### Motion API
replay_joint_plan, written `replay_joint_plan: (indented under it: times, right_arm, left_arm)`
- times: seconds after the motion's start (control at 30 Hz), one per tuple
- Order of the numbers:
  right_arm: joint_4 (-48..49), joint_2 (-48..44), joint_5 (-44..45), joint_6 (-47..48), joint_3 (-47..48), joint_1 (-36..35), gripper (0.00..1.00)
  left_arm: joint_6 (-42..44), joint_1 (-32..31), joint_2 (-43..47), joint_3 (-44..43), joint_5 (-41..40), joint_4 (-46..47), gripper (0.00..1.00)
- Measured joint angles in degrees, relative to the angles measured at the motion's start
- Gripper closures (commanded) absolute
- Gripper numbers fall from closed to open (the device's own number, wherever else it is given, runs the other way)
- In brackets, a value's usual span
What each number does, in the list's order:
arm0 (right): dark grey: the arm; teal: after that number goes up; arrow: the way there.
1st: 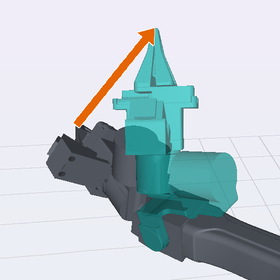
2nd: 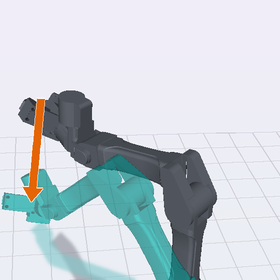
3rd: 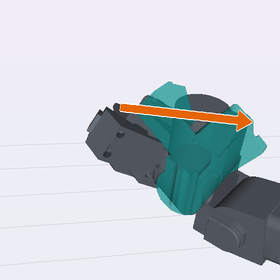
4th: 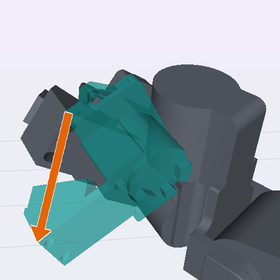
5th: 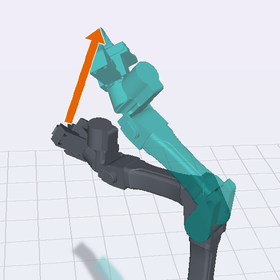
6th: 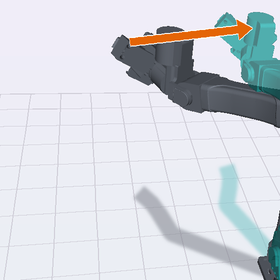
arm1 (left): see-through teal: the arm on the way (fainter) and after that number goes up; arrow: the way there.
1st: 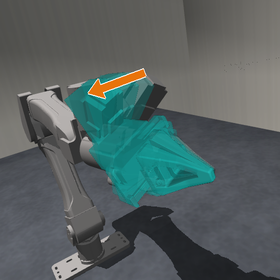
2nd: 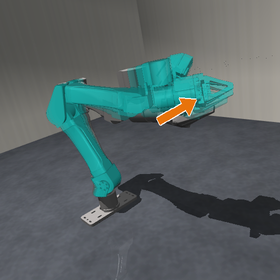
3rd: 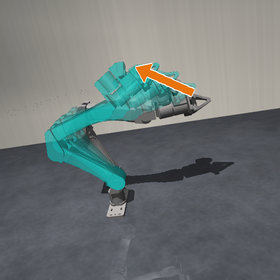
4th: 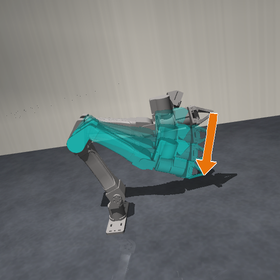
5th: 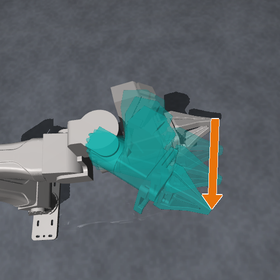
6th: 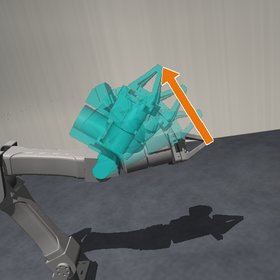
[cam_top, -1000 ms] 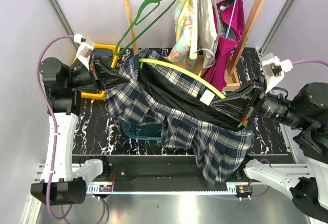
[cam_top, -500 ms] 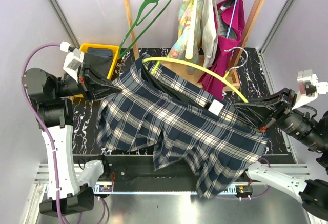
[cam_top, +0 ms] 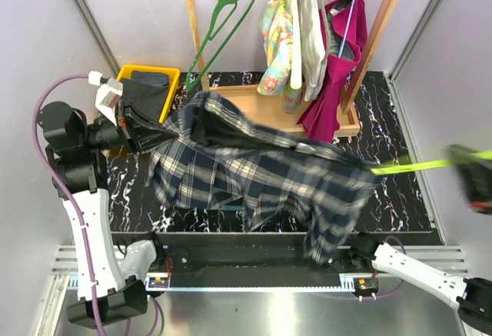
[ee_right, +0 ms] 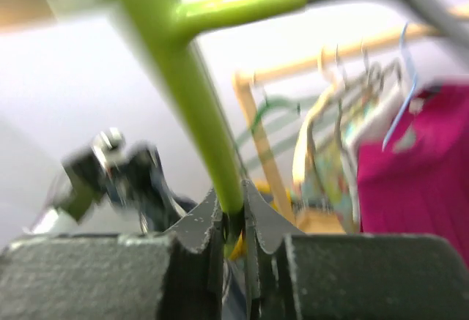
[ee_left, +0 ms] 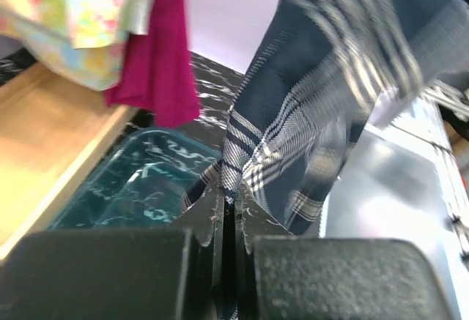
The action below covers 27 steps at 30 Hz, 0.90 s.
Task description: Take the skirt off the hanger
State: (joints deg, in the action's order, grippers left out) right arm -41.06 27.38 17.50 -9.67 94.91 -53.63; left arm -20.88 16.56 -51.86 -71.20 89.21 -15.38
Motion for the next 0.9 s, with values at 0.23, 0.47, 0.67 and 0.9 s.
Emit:
replay_joint_plan:
  times: [0.23,0.47,0.67,0.9]
  right_arm:
    - [15.2,-0.9,3.0,2.3,-2.4,-0.6,1.0]
    - [19.1,12.5,5.7,4.5,-4.5,-0.6,1.0]
    - [8.4,23.2,23.2,9.7,-1.0,-0.7,1.0]
    - [0.0,17.0,48.7,10.6,-14.6,-0.7,1.0]
  left_arm:
    - [1.9,-12.8,-3.4,-5.3,-11.6,-3.1,0.97]
    - [2.3,-24.6,-10.3,-21.4,-21.8,-3.2,1.0]
    - [2.0,-24.9,-21.2,-42.8,-27.1,-4.4,1.0]
    - [0.0,-24.9,-29.3,-62.1,-31.0,-4.0,1.0]
